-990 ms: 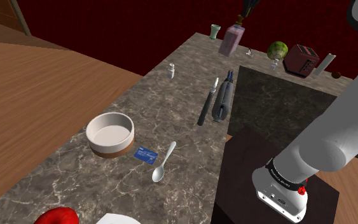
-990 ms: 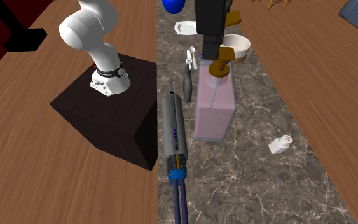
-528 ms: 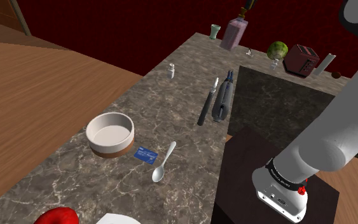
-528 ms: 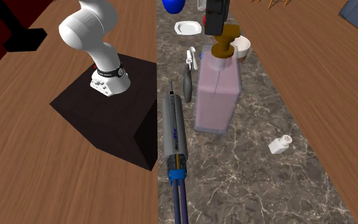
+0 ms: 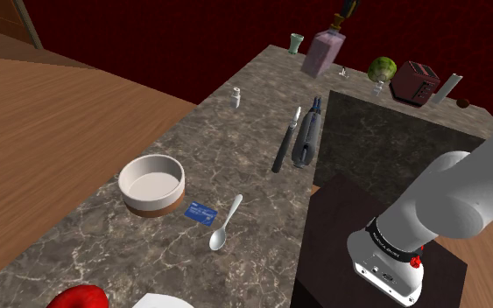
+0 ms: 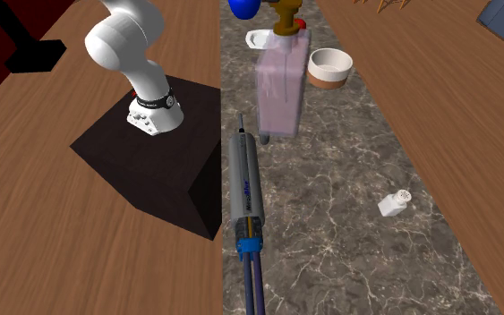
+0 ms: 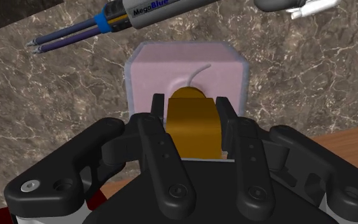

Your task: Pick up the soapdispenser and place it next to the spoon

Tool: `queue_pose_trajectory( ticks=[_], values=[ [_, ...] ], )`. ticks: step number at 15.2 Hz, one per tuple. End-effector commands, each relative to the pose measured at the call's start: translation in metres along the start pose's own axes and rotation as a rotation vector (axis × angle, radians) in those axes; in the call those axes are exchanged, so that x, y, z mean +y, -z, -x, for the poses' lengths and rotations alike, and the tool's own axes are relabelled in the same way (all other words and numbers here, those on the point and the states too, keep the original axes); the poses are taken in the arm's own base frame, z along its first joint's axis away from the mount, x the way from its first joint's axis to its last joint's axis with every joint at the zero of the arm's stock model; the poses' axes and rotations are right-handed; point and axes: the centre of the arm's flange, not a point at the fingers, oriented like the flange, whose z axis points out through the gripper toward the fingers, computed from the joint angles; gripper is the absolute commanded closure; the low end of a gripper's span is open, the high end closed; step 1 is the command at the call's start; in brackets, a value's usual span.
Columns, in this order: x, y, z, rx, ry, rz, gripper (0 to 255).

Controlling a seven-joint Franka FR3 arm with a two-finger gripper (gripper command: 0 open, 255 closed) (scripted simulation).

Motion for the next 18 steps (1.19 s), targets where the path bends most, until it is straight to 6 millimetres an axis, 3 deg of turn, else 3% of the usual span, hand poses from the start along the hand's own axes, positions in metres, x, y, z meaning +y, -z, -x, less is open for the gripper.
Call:
queue_pose_trajectory(
  ticks=[1,18],
  values=[
    [-0.024,0.004,0.015,0.0,-0.001,0.002,255],
    [-0.215,0.028,0.132,0.0,-0.001,0.002,255]
  ],
)
